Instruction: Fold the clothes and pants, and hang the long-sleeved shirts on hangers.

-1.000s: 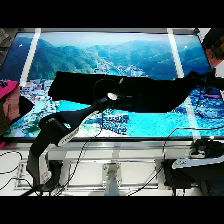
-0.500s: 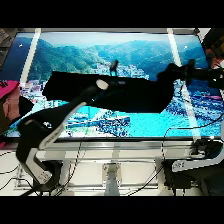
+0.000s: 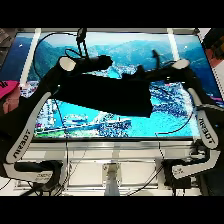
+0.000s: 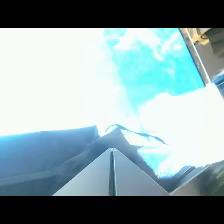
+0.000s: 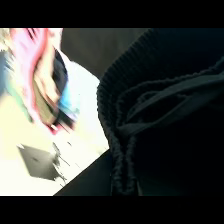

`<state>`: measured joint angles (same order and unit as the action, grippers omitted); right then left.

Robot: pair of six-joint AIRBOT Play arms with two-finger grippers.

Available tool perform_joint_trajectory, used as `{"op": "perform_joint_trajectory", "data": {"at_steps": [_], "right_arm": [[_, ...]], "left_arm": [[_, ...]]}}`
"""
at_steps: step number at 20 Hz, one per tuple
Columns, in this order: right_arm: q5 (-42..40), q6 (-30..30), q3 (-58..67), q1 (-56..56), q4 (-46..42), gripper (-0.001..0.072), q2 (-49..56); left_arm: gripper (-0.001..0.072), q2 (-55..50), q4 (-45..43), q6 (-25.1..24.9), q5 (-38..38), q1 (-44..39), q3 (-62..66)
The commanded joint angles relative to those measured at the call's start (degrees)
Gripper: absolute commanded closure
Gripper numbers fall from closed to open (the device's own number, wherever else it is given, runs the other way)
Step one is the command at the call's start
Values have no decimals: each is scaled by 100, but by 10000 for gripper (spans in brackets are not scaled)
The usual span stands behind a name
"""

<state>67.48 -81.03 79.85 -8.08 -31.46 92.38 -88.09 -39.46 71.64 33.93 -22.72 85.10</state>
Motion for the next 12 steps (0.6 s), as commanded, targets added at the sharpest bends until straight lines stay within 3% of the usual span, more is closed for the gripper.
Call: {"op": "perform_joint_trajectory", "data": {"at_steps": [1,2,9,10,11,12], "right_arm": [[-708,-293,2,-1019,-616,422,61],[-837,-293,2,-1139,-675,209,61],[-398,-291,1038,-702,-1005,196,50],[-302,-291,1266,-564,-1213,207,50],[-197,-293,1458,-426,-1449,295,50],[-63,-291,1644,-273,-1705,481,48]], "left_arm": [[705,103,-107,59,144,98,4],[687,103,-96,59,177,101,4],[689,105,-101,59,348,103,4],[690,105,-101,59,358,103,4],[691,105,-101,59,393,103,4],[692,105,-101,59,437,103,4]]}}
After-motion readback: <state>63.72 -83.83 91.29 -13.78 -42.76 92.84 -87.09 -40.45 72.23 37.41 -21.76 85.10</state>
